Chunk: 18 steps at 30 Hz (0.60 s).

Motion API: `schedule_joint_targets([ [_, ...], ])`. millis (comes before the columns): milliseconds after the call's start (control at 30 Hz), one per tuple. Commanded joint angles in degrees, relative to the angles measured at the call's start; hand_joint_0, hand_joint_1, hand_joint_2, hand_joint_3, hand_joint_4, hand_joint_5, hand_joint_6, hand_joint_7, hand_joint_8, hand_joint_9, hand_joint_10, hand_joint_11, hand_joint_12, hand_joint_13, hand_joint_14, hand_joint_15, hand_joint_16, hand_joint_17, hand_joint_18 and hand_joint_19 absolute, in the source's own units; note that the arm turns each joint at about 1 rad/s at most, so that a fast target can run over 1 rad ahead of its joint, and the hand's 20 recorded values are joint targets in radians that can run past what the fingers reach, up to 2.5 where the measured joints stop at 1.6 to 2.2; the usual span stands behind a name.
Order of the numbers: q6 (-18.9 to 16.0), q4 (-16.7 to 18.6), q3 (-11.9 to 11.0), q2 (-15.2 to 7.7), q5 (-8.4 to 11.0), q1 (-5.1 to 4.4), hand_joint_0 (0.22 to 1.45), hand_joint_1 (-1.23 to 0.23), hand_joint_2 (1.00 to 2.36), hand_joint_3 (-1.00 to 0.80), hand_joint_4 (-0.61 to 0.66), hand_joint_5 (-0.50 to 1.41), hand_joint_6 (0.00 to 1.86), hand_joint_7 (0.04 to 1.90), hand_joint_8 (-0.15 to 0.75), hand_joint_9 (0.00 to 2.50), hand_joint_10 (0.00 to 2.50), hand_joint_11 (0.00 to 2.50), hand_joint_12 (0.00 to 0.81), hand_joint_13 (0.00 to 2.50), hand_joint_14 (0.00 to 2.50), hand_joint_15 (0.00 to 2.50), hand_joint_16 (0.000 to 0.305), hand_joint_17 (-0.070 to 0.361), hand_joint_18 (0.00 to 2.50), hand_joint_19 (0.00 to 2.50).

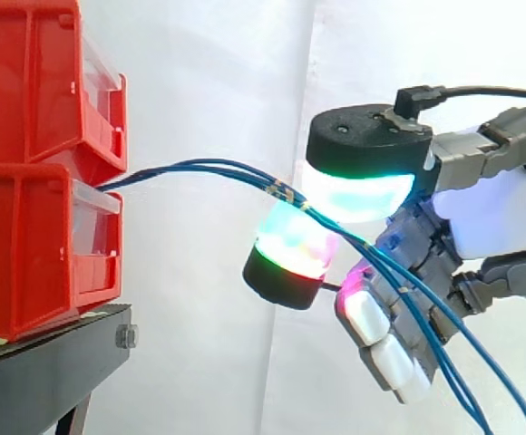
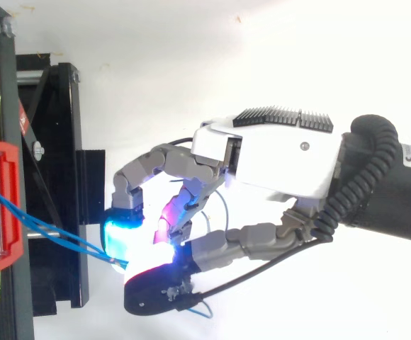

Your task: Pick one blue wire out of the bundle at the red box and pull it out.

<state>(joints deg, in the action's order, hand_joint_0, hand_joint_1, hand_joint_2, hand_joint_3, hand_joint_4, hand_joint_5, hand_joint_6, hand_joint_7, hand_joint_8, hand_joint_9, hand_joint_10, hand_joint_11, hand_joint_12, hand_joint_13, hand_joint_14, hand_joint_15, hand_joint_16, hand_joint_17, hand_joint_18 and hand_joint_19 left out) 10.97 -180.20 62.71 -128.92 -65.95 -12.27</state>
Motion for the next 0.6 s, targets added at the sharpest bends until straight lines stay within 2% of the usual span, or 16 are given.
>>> schedule_joint_targets([
  [0, -0.33, -0.76, 0.04, 0.16, -0.49, 0.06, 0.76, -0.8, 1.01, -0.3, -0.02, -0.15, 1.01, 1.09, 0.344, 0.96, 0.01, 0.46, 0.413, 0.97, 0.01, 0.46, 0.05, 0.111, 0.84, 0.42],
  [33, -0.42, -0.76, 0.04, 0.16, -0.58, 0.06, 0.7, -0.77, 1.01, -0.31, 0.04, -0.16, 0.99, 1.11, 0.332, 0.93, 0.01, 0.41, 0.411, 0.95, 0.01, 0.44, 0.051, 0.115, 0.84, 0.41],
  [67, -0.6, -0.85, -0.05, 0.16, -0.58, 0.06, 0.67, -0.75, 1.01, -0.31, 0.04, -0.16, 0.98, 1.02, 0.319, 0.92, 0.01, 0.34, 0.408, 0.93, 0.01, 0.44, 0.051, 0.115, 0.8, 0.43],
  [133, -0.77, -0.76, -0.05, 0.16, -0.58, 0.06, 0.64, -0.75, 1.01, -0.3, 0.02, -0.16, 0.98, 0.99, 0.285, 0.91, 0.0, 0.25, 0.402, 0.93, 0.01, 0.42, 0.052, 0.116, 0.8, 0.45],
  [167, -0.86, -0.76, -0.05, 0.16, -0.58, 0.06, 0.62, -0.75, 1.01, -0.3, 0.03, -0.14, 0.94, 1.08, 0.274, 0.93, 0.0, 0.2, 0.408, 0.94, 0.01, 0.41, 0.053, 0.12, 0.82, 0.44],
  [333, -1.56, -0.76, -0.05, 0.16, -0.58, -0.03, 0.59, -0.77, 1.01, -0.27, 0.02, -0.12, 0.9, 1.09, 0.255, 0.98, 0.0, 0.08, 0.418, 0.96, 0.01, 0.37, 0.057, 0.129, 0.86, 0.42],
  [433, -2.09, -0.76, -0.05, 0.16, -0.58, -0.12, 0.59, -0.78, 1.01, -0.22, 0.04, -0.11, 0.89, 1.16, 0.262, 1.03, 0.0, 0.13, 0.422, 0.99, 0.01, 0.39, 0.056, 0.127, 0.89, 0.41],
  [500, -2.62, -0.85, -0.05, 0.16, -0.58, -0.03, 0.6, -0.81, 1.01, -0.13, 0.05, -0.1, 0.91, 1.16, 0.309, 1.1, 0.0, 0.22, 0.437, 1.02, 0.01, 0.4, 0.058, 0.131, 0.94, 0.39],
  [533, -2.71, -0.85, -0.05, 0.16, -0.58, -0.03, 0.63, -0.84, 1.01, -0.07, 0.05, -0.09, 0.93, 1.16, 0.367, 1.15, 0.01, 0.31, 0.446, 1.06, 0.01, 0.43, 0.058, 0.13, 0.97, 0.38],
  [567, -2.97, -0.85, -0.05, 0.16, -0.58, -0.12, 0.66, -0.86, 1.02, -0.02, 0.04, -0.09, 0.94, 1.21, 0.381, 1.17, 0.01, 0.38, 0.439, 1.09, 0.01, 0.47, 0.055, 0.124, 0.98, 0.38],
])
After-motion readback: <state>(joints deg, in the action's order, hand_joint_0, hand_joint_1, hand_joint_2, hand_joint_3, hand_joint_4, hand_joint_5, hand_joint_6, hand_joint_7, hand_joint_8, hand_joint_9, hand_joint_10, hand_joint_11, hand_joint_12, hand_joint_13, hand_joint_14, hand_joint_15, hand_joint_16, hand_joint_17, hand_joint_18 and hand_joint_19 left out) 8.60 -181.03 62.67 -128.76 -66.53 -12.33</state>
